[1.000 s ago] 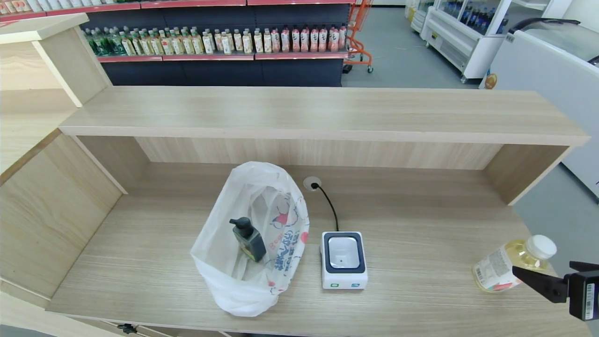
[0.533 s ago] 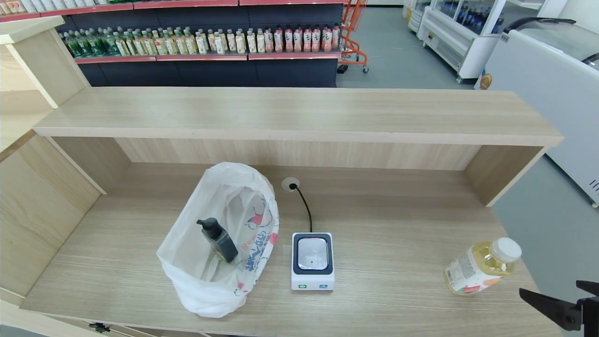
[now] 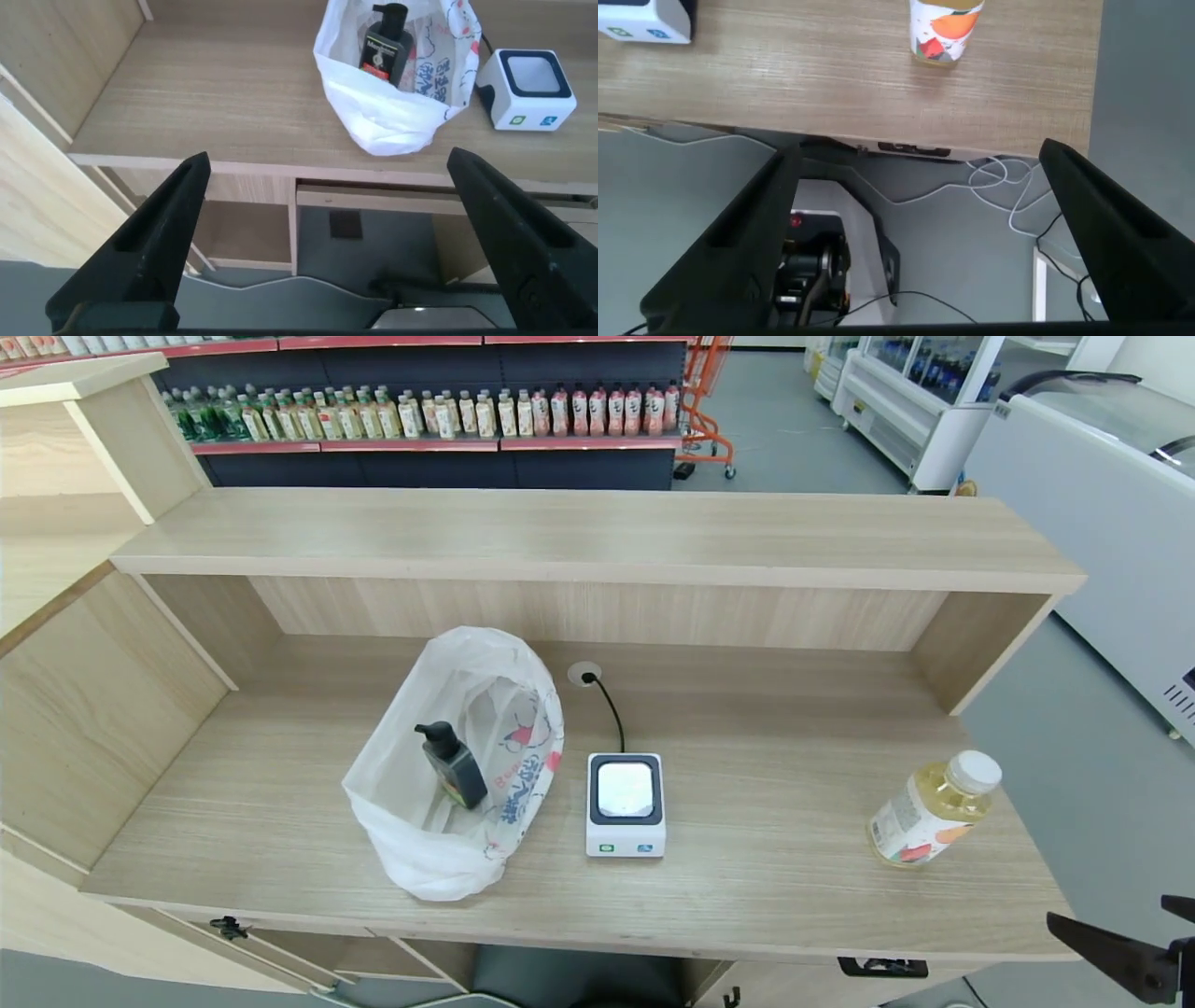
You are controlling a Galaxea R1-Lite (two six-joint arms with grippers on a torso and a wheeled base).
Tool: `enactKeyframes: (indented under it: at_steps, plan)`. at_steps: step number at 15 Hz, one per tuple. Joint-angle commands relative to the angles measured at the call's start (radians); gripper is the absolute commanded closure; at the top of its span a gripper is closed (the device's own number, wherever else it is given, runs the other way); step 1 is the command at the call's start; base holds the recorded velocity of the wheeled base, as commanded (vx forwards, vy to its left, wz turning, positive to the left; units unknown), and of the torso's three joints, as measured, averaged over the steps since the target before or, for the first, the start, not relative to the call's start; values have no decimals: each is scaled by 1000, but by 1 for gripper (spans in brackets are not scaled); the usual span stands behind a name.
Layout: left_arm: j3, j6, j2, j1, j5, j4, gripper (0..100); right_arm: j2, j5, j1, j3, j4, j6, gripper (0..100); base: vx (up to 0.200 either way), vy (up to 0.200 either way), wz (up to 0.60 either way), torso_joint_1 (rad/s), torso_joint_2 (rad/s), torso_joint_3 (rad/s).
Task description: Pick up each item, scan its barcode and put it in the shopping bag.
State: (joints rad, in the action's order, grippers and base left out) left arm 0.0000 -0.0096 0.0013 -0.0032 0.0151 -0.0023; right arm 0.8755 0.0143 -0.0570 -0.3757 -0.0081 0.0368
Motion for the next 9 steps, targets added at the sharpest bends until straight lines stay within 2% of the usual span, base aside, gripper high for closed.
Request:
enactKeyframes:
  at_steps: [1, 6, 9]
  plan:
    - [0, 0, 0, 0, 0, -1, 0, -9, 0, 6, 3, -1, 0, 0, 0, 0, 0, 0, 0, 0]
    - [0, 3, 0, 0, 2, -1, 0, -3, -5, 86, 31, -1, 0, 0, 0, -200, 0, 3, 2, 6]
    - [0, 2, 0, 0, 0, -1, 0, 2, -5, 95, 40, 0, 2, 0, 0, -200, 0, 5, 4, 1]
